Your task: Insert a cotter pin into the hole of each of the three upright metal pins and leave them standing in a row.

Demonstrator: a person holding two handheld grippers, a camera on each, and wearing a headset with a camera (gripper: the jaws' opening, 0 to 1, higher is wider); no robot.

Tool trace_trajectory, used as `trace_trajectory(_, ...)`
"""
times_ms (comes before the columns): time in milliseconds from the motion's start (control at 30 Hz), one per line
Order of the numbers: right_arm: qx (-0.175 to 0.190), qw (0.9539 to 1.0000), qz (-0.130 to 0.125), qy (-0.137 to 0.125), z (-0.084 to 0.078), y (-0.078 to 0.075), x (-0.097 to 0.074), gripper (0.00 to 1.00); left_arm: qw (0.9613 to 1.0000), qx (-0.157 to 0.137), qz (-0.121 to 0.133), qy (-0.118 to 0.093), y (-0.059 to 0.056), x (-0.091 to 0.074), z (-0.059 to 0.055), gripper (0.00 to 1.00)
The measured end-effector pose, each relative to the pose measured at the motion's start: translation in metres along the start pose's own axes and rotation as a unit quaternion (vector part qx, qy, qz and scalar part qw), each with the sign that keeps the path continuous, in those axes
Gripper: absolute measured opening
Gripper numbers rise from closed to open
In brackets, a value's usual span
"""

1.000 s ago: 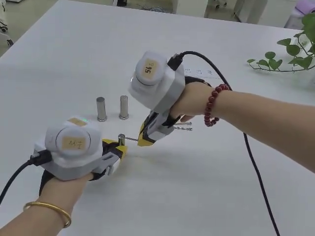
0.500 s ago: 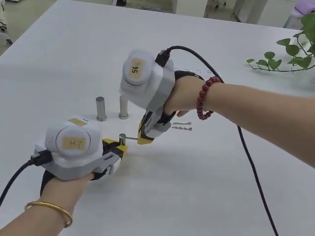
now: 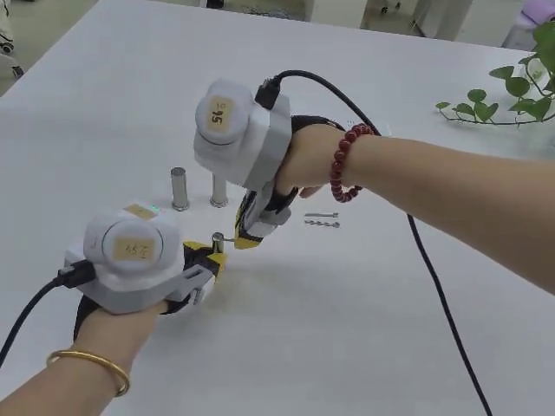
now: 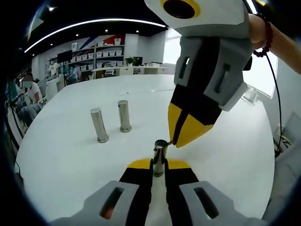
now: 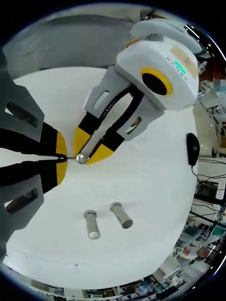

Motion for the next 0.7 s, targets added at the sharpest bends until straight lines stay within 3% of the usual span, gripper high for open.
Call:
trace_trajectory(333, -0.003, 0.9998, -0.003, -0.020, 0.006, 0.002, 0.003, 0.04, 1.0000, 0.000, 0.001, 0.002, 0.000, 0.000, 0.000, 0.07)
trace_trajectory(500, -0.004, 0.9984, -0.011, -0.056, 0.006, 0.002, 0.003, 0.06, 1.0000, -0.002, 0.002, 0.001, 0.000, 0.000, 0.000, 0.07)
trace_trajectory(700, 0.033, 0.9963, -0.003, -0.080, -0.004, 0.004, 0.001, 0.14, 1.0000, -0.001, 0.004, 0.002, -0.001, 0.000, 0.000, 0.07)
Point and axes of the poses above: the centre of the closed fingertips' face, and the gripper's own axes: x roughly forward along the fingers, y roughly to its left, z roughly out of its top, the point moved 7 cm from there along -x, roughly backward along the fingers, and after that the axes turned 12 degrees about -z, right-handed, at the moved point
